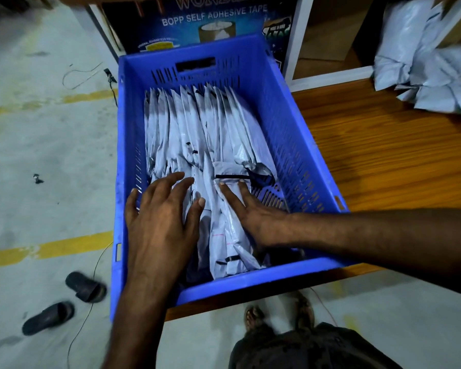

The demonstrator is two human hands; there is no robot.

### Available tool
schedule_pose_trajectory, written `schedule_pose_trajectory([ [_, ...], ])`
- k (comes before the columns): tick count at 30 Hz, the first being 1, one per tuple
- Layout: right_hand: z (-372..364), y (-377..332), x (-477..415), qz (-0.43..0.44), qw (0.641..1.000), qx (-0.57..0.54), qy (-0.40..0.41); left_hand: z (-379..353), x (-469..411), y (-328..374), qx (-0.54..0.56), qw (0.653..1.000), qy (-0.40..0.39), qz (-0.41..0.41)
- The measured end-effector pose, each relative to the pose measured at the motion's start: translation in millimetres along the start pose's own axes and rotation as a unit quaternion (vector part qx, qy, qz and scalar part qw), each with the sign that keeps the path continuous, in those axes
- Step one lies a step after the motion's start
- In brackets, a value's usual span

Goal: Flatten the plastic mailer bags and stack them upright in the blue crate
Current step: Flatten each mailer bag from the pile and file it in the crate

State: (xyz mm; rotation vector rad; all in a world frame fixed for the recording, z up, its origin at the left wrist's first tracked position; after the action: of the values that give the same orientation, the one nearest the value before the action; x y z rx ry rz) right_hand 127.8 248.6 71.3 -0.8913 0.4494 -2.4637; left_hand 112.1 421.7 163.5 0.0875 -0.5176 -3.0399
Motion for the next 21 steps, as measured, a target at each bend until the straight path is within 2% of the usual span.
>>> schedule_pose_trajectory([
  [13,-2.0,5.6,-9.5,-0.064,0.996,-0.061,0.006,4.0,2.8,-0.8,0.024,1.000,-0.005,-0.002],
  [15,11.9,3.5,-2.2,-0.087,0.986,-0.133,0.044,5.2,3.5,-0.2,0.029,1.000,0.000,-0.003],
  [18,41.2,18.7,9.9,-0.146,0.927,-0.302,0.170,4.8,3.2,-1.0,0.035,0.999,0.007,-0.005],
  [19,49.0,20.0,17.5,-0.139,0.928,-0.289,0.188,5.3,3.8,-1.2,0.038,0.999,0.009,-0.006],
  [20,56.2,16.0,27.2,-0.114,0.955,-0.210,0.177,5.9,4.1,-0.9,0.041,0.999,0.010,-0.008],
  [21,58.3,9.9,35.5,-0.081,0.987,-0.060,0.125,6.7,4.7,-0.7,0.042,0.999,0.011,-0.009],
])
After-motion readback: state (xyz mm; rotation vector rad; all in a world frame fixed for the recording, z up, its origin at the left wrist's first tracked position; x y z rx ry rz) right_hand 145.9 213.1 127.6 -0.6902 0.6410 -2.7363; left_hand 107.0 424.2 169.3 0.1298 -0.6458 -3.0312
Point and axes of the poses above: each hand's wrist, its own x-axis away from the middle knuckle, its own z-axis out of the back of the hand, y = z × x, the point moved 5 cm from there along -x, towards the middle knuckle, and after that the axes turned 9 degrees about z, right-handed, at the moved point
